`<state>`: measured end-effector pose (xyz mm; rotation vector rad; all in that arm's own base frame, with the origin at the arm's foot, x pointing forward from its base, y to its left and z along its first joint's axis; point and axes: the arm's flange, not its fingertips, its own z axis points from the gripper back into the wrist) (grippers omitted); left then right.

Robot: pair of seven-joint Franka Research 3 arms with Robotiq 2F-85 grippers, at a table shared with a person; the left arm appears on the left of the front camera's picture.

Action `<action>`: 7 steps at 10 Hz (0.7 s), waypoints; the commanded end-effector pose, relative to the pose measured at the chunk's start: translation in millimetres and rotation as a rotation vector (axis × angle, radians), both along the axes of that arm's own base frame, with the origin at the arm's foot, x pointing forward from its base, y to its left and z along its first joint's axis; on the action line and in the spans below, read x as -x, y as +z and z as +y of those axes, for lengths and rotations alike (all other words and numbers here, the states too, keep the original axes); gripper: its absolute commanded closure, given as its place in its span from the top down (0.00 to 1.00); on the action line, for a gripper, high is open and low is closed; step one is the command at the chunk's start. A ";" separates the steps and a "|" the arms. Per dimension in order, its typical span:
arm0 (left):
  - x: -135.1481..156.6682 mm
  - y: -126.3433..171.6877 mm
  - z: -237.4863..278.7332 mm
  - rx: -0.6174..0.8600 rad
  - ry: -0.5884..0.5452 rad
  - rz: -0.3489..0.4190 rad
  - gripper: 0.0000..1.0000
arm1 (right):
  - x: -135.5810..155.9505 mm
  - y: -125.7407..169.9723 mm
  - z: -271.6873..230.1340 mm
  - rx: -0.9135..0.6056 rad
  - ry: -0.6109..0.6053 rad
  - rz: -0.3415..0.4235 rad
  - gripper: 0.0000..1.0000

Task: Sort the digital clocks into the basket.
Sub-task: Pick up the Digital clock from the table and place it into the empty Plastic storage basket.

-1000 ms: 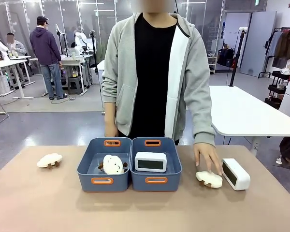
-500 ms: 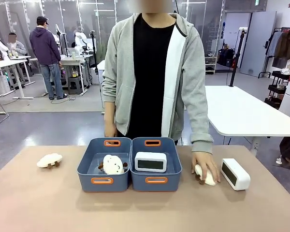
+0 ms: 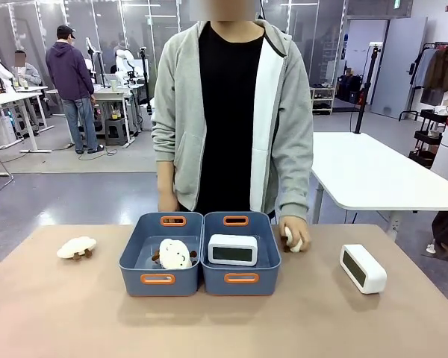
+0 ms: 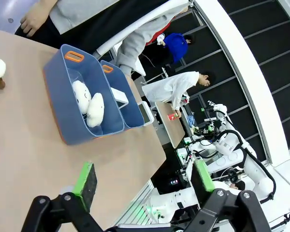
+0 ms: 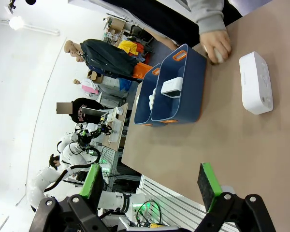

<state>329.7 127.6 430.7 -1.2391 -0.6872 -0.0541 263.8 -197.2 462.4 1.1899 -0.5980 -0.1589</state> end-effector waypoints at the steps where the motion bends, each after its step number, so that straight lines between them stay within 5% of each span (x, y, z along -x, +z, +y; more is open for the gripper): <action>1: 0.3 0.0 -0.7 0.008 -0.001 0.001 1.00 | 0.1 1.0 -1.5 -0.001 0.001 -0.020 1.00; 4: 0.3 0.0 -0.7 0.008 -0.001 0.001 1.00 | 0.0 0.0 0.0 0.000 0.000 0.000 1.00; 6: 0.3 0.0 -0.7 0.008 -0.001 0.001 1.00 | -25.5 13.9 24.6 0.371 -0.038 0.047 1.00; 7: 0.3 0.0 -0.7 0.008 -0.001 0.001 1.00 | -53.2 15.1 44.9 0.579 -0.003 0.141 1.00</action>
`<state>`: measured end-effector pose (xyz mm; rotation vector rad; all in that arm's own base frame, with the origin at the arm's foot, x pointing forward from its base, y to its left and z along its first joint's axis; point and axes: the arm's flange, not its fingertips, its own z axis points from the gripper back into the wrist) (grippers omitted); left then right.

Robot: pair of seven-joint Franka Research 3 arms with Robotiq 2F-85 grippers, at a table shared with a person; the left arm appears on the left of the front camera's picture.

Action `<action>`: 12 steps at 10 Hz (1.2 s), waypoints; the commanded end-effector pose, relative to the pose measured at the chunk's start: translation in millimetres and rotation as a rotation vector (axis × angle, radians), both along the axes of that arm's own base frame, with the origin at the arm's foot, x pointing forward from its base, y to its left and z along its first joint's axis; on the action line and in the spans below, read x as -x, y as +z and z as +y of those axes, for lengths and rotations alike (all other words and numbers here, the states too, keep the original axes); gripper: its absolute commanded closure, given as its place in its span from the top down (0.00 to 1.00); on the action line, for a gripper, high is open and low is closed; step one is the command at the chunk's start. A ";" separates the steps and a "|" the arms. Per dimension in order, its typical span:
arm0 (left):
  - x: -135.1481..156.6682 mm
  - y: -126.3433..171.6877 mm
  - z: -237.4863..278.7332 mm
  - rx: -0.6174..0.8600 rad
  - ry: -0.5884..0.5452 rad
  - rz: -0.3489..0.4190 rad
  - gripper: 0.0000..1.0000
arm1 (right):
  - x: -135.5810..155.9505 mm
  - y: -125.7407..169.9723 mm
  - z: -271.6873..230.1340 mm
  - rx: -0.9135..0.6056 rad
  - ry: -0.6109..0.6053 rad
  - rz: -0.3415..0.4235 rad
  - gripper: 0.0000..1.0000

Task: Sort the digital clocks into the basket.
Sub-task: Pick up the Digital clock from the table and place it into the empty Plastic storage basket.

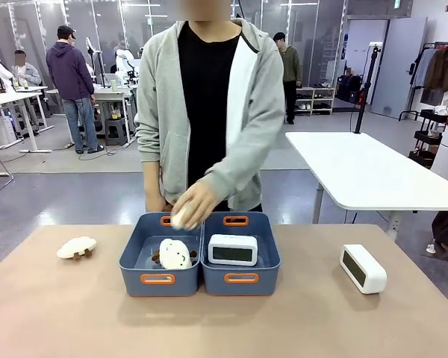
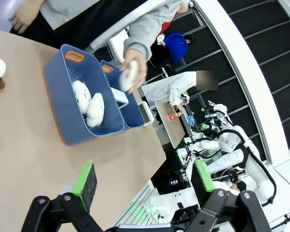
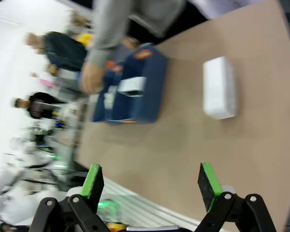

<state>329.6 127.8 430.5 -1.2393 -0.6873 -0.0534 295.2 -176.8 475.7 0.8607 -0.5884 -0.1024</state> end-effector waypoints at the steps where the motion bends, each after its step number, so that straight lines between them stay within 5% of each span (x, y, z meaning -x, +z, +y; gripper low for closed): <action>1: 0.2 0.2 -0.9 0.008 -0.001 0.000 1.00 | -47.7 -5.9 42.9 0.369 0.047 0.177 1.00; 5: 0.2 0.2 -0.9 0.008 -0.001 0.000 1.00 | -131.8 -68.5 111.8 0.819 0.088 0.227 1.00; 12: 0.2 0.2 -0.9 0.008 -0.001 0.000 1.00 | -133.3 -82.1 127.7 0.815 0.115 0.184 1.00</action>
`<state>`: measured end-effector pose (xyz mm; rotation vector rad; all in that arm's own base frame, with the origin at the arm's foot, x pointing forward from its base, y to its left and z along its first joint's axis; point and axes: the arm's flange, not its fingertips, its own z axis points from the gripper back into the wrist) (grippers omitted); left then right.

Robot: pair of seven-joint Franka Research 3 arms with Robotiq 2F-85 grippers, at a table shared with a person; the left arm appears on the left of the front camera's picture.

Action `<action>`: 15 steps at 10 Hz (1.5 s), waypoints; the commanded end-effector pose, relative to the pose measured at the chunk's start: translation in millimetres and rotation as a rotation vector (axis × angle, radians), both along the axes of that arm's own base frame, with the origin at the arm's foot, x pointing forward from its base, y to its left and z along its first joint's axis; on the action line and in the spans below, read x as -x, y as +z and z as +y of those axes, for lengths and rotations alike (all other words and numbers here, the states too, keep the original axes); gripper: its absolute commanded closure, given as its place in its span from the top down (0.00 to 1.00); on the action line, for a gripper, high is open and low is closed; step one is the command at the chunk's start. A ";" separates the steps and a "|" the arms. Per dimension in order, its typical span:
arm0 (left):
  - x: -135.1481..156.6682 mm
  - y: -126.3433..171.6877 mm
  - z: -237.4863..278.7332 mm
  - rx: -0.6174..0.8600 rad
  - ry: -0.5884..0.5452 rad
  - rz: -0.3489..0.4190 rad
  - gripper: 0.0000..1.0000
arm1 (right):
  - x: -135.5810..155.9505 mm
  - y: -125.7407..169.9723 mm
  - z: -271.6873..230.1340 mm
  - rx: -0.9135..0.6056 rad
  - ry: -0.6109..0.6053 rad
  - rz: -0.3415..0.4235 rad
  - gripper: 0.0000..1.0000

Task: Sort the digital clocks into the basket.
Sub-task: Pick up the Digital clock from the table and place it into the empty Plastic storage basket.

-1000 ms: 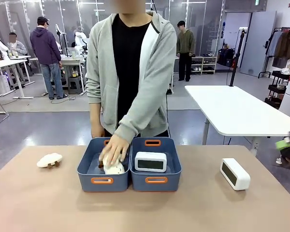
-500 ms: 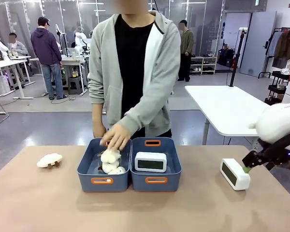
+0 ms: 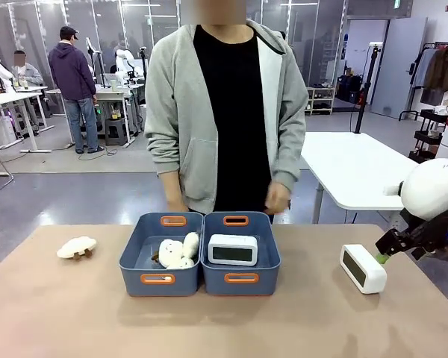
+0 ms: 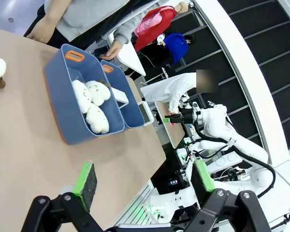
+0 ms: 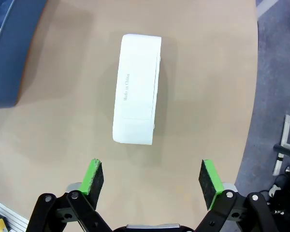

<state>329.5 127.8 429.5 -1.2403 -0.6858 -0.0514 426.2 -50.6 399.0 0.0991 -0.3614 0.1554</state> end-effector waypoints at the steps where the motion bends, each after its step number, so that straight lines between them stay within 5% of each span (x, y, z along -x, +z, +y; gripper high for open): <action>1: 0.1 1.1 -0.9 0.007 -0.002 -0.002 1.00 | -17.1 0.5 13.6 0.016 -0.001 0.030 1.00; 6: 0.1 1.1 -0.9 0.007 -0.002 -0.002 1.00 | -79.0 -29.9 43.8 0.106 -0.149 0.107 1.00; 10: 0.1 1.1 -0.9 0.007 -0.002 -0.002 1.00 | -96.7 -74.6 46.5 0.123 -0.160 0.184 0.94; 13: 0.1 1.1 -0.9 0.007 -0.002 -0.002 1.00 | -95.2 -86.3 42.8 0.099 -0.147 0.213 0.12; 14: 0.1 1.1 -0.9 0.007 -0.002 -0.002 1.00 | -94.9 -87.6 42.7 0.103 -0.146 0.214 0.00; 15: 0.1 1.1 -0.9 0.007 -0.002 -0.002 1.00 | -93.1 -87.2 43.8 0.104 -0.143 0.206 0.00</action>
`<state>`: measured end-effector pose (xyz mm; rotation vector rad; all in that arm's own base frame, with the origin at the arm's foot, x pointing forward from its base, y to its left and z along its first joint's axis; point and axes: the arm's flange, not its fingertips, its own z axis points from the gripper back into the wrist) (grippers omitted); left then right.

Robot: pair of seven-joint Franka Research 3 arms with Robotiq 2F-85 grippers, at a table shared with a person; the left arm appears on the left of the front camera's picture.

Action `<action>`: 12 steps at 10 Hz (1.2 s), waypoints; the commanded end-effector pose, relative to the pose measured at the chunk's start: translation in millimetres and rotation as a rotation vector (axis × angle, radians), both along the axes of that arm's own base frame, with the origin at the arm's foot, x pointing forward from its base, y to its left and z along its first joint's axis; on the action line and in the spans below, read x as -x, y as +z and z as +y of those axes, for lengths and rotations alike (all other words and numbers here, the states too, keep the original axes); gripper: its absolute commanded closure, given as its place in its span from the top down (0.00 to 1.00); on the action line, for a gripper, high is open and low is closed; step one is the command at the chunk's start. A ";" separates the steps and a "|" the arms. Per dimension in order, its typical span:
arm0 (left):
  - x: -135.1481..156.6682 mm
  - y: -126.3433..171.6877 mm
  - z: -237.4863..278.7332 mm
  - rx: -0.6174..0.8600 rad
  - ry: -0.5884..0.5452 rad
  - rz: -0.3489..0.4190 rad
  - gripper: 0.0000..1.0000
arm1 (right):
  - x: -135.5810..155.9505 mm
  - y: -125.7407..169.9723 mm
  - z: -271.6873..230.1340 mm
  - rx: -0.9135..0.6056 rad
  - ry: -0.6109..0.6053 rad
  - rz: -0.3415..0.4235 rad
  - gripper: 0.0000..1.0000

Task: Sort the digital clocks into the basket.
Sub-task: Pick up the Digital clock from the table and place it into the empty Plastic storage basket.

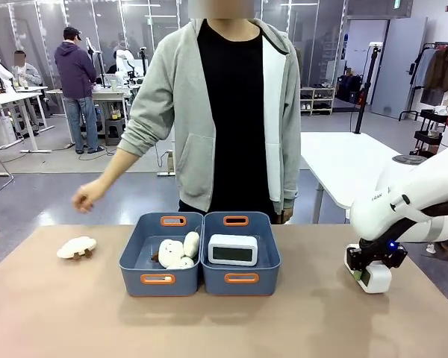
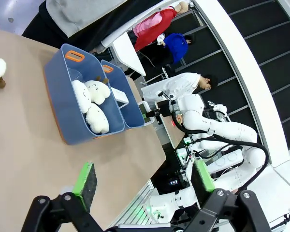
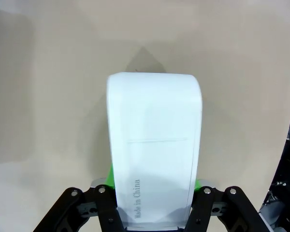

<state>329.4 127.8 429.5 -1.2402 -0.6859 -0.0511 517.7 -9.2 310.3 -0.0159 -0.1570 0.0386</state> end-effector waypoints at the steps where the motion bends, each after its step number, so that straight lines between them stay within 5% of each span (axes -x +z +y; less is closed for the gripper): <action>1: 0.0 1.2 -0.9 0.007 -0.002 -0.002 1.00 | -0.1 2.0 3.4 -0.004 -0.014 0.004 0.00; 4: 0.0 1.2 -0.9 0.007 -0.002 -0.002 1.00 | 7.2 53.1 1.2 -0.179 0.019 -0.064 0.00; 6: 0.0 1.2 -0.9 0.007 -0.002 -0.002 1.00 | 19.6 101.6 21.1 -0.432 0.185 -0.010 0.00; 12: 0.0 1.2 -0.9 0.007 -0.002 -0.002 1.00 | -3.2 103.2 167.6 -0.728 0.429 0.073 0.00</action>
